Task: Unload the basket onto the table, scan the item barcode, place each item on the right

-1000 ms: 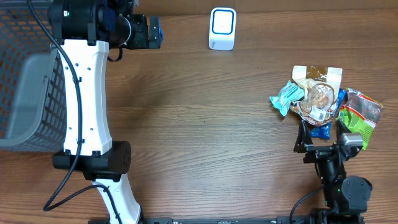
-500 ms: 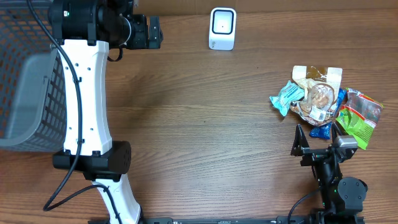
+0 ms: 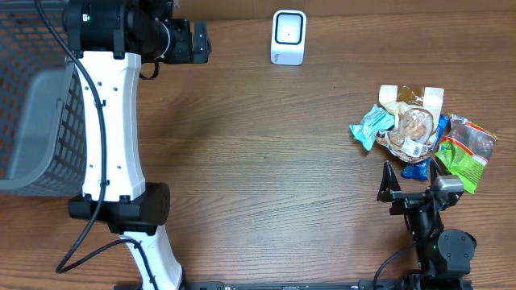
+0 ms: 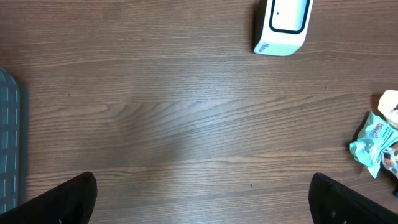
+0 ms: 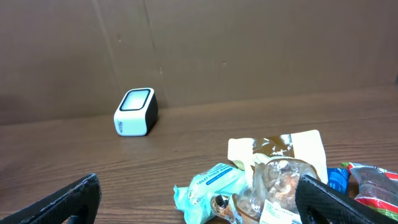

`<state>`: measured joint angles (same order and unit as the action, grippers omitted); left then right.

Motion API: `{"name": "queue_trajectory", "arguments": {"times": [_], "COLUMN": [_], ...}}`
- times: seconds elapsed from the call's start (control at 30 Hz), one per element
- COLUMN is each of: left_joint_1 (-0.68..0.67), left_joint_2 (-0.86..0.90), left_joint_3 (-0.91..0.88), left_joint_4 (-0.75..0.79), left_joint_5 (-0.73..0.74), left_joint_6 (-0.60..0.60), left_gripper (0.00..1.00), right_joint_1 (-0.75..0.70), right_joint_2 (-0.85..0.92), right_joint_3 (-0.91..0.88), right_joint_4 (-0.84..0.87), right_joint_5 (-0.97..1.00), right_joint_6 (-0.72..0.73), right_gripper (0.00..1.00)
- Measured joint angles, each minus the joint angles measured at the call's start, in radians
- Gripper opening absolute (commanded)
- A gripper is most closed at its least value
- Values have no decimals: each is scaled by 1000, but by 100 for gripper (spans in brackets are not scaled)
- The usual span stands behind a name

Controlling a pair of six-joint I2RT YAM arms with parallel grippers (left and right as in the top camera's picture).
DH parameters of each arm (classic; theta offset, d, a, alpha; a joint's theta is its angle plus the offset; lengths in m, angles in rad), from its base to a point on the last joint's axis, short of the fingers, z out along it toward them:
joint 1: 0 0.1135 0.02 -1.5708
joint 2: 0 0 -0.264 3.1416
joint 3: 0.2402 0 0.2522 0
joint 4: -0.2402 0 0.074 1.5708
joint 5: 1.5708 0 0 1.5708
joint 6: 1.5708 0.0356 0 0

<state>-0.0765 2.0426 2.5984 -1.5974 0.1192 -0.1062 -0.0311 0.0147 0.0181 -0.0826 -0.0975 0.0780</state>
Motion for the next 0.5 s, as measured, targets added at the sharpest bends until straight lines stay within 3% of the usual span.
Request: {"name": "queue_trajectory", "arguments": {"times": [0.33,0.5], "left_joint_1": [-2,-10], "left_joint_2": [-5,-111], "left_joint_3": [0,0], "left_joint_4": [-5,-34], "left_joint_5": [-82,-120], "left_joint_6": [26,34], "left_gripper": [100,100], "right_joint_1": [0,0], "right_joint_2": [0,0], "right_joint_3": [0,0], "right_joint_4": [0,0], "right_joint_5": [0,0], "right_joint_6": [0,0], "right_gripper": [100,100]}}
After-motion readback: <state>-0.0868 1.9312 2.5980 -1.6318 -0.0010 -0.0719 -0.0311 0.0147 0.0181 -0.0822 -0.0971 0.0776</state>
